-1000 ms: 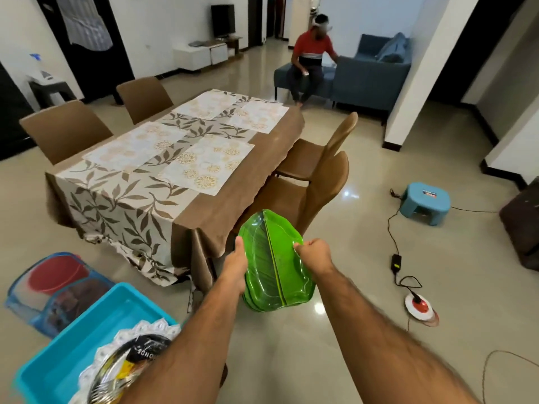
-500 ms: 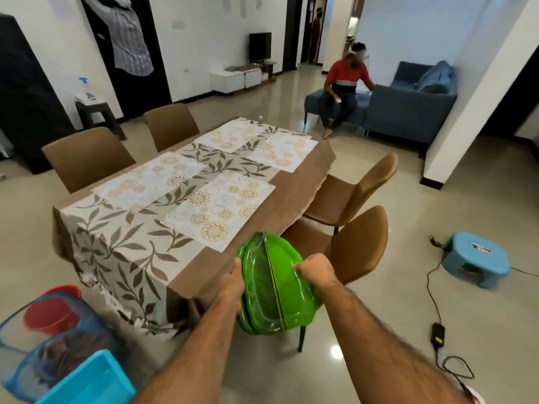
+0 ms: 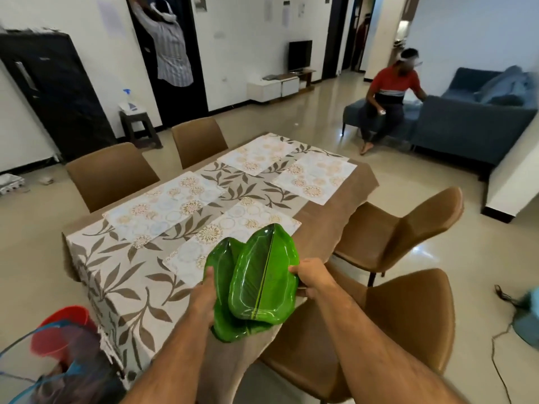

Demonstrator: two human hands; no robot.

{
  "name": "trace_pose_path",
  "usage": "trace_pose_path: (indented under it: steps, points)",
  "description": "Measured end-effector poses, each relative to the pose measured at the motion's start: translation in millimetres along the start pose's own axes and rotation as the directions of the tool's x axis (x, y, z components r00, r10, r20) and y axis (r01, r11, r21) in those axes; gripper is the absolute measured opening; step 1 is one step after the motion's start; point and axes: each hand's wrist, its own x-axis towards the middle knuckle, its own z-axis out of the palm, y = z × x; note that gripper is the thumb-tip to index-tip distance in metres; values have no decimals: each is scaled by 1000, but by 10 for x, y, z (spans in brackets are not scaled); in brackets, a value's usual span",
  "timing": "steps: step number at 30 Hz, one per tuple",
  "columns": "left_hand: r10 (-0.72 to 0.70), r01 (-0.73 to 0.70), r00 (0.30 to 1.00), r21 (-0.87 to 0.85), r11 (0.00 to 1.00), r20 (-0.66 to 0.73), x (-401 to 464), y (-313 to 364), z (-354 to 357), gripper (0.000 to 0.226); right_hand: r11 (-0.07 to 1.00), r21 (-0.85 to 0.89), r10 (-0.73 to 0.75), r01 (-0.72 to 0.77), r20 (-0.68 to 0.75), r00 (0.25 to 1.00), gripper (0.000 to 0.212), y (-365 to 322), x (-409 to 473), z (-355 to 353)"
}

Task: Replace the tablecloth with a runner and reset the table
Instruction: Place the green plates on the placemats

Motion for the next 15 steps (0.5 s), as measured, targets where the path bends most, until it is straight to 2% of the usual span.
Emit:
trace_pose_path:
  steps: [2,4,7,9,12,15]
  points:
    - [-11,10,999,-34,999,-50,443,-34,-92,99,999,37,13,-14,14,1000,16,-165,200,69]
    - [-30,33,995,25,999,-90,992,-155,-226,123,997,82,9,-10,10,1000,16,-303,373,144]
    - [-46,54,986,47,997,-161,1423,-118,-417,132,990,137,35,-31,-25,999,14,-395,642,312]
    - [-53,55,988,4,998,-144,1332,125,-458,121,986,162,51,-42,-51,997,7,-415,796,435]
    - [-30,37,993,61,997,-117,1155,577,-476,72,981,187,78,-58,-102,992,5,-461,1008,639]
    - [-13,28,995,150,988,-101,1456,737,-558,68,972,207,141,-108,-150,979,3,-510,1155,856]
